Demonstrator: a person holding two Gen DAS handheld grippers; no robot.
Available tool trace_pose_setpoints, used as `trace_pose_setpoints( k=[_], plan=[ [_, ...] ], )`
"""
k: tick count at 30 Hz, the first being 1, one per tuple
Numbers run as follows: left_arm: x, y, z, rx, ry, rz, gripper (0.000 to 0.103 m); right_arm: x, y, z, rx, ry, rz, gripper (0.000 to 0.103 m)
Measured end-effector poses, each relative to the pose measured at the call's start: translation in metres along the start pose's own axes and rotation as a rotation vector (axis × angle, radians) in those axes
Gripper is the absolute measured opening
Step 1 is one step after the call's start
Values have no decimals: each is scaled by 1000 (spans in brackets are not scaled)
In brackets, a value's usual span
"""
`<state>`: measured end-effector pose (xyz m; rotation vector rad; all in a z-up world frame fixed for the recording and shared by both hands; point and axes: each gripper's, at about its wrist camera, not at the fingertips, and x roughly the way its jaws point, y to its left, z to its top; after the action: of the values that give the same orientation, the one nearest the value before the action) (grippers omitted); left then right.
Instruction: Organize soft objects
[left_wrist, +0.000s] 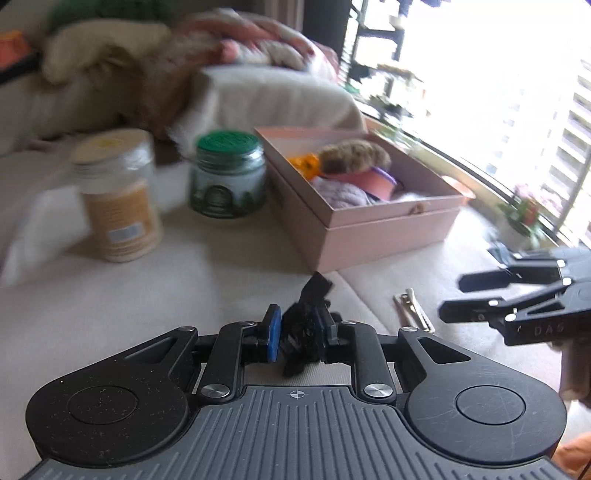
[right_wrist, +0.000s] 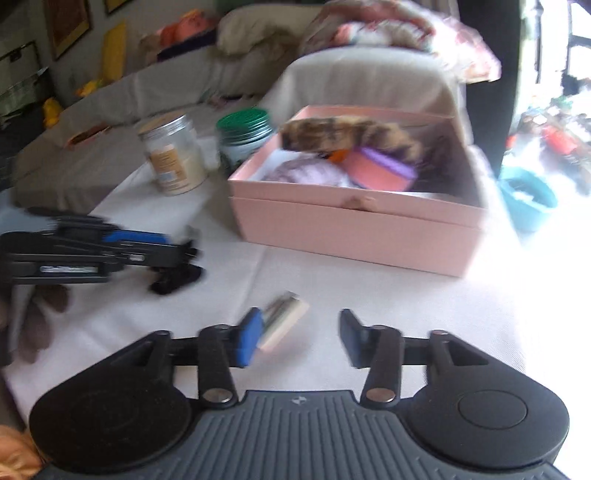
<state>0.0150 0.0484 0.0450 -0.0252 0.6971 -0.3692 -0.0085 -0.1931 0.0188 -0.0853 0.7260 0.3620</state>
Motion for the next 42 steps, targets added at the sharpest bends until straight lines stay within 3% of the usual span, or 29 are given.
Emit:
trace_pose_setpoints(
  k=[3, 7, 11, 15, 18, 19, 21, 23, 27, 31, 35, 38, 42],
  plan=[
    [-15, -11, -16, 35, 2, 39, 22, -5, -3, -22, 17, -30, -57, 55],
    [-14, -27, -30, 78, 67, 49, 22, -5, -1, -36, 8, -85, -107, 62],
    [-5, -44, -36, 169, 98, 71, 22, -3, -6, -35, 38, -96, -93, 64],
    [-3, -51, -33, 180, 127, -16, 24, -2, -5, -36, 38, -95, -78, 70],
    [-2, -57, -33, 228, 130, -76, 40, 1, 1, -36, 9, -82, -76, 76],
    [-1, -58, -32, 231, 132, -94, 41, 2, 1, -36, 3, -79, -76, 77],
    [-3, -54, -28, 214, 128, -131, 41, 3, 2, -36, -7, -74, -76, 79],
    [-10, -48, -18, 182, 60, -133, 41, 5, 4, -35, -24, -64, -66, 85],
    [-3, -15, 11, 87, -50, -53, 38, 12, 10, -33, -80, -26, -43, 100],
    [27, 17, 26, 9, -13, -71, 38, 17, 11, -30, -113, -3, -30, 103],
    [40, 37, 19, -96, 45, -217, 38, 17, 10, -30, -119, -1, -23, 103],
    [34, 24, 4, -48, 63, -256, 39, 16, 10, -30, -127, -2, -13, 103],
    [26, -1, -11, 53, 43, -174, 40, 16, 13, -31, -136, -2, -6, 103]
  ],
)
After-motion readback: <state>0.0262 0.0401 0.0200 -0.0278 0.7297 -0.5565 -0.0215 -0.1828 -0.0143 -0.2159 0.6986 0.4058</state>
